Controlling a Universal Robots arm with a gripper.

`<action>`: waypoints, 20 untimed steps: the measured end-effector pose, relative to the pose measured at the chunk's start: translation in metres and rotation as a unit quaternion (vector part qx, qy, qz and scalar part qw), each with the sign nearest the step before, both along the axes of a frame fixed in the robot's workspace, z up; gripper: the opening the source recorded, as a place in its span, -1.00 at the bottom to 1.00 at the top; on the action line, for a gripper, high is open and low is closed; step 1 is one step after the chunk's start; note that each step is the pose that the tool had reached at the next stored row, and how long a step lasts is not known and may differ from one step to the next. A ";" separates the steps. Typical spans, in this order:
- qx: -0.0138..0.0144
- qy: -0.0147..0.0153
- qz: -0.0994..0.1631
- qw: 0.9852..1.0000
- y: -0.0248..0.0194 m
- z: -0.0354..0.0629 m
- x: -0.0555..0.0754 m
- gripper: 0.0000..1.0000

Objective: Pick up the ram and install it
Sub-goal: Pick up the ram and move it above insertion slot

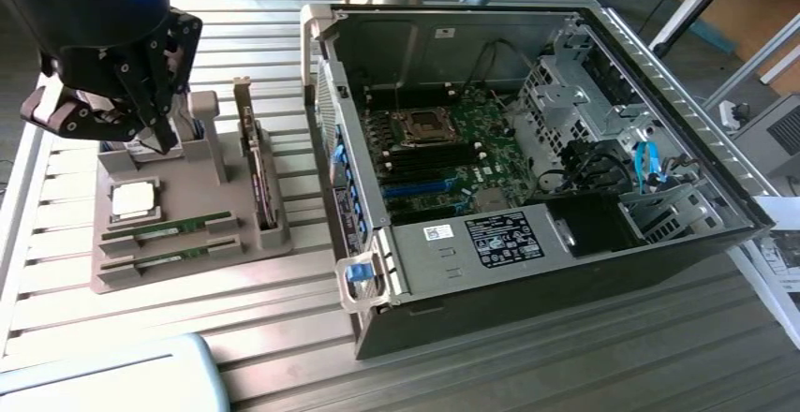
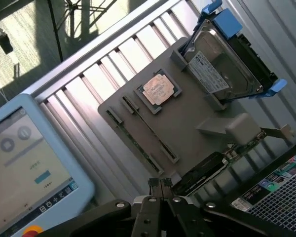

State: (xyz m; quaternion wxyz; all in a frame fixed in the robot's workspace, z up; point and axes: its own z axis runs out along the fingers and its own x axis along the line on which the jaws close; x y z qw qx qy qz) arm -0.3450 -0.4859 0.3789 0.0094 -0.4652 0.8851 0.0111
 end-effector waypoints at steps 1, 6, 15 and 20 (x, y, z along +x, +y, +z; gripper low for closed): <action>0.000 0.000 0.010 1.000 0.0000 -0.0002 0.000 -0.79; 0.000 0.000 0.062 0.998 0.0000 -0.0009 0.000 -0.79; 0.000 0.000 0.168 0.986 0.0000 -0.0029 0.000 -0.79; 0.000 0.000 0.223 0.975 0.0000 -0.0041 0.000 -0.79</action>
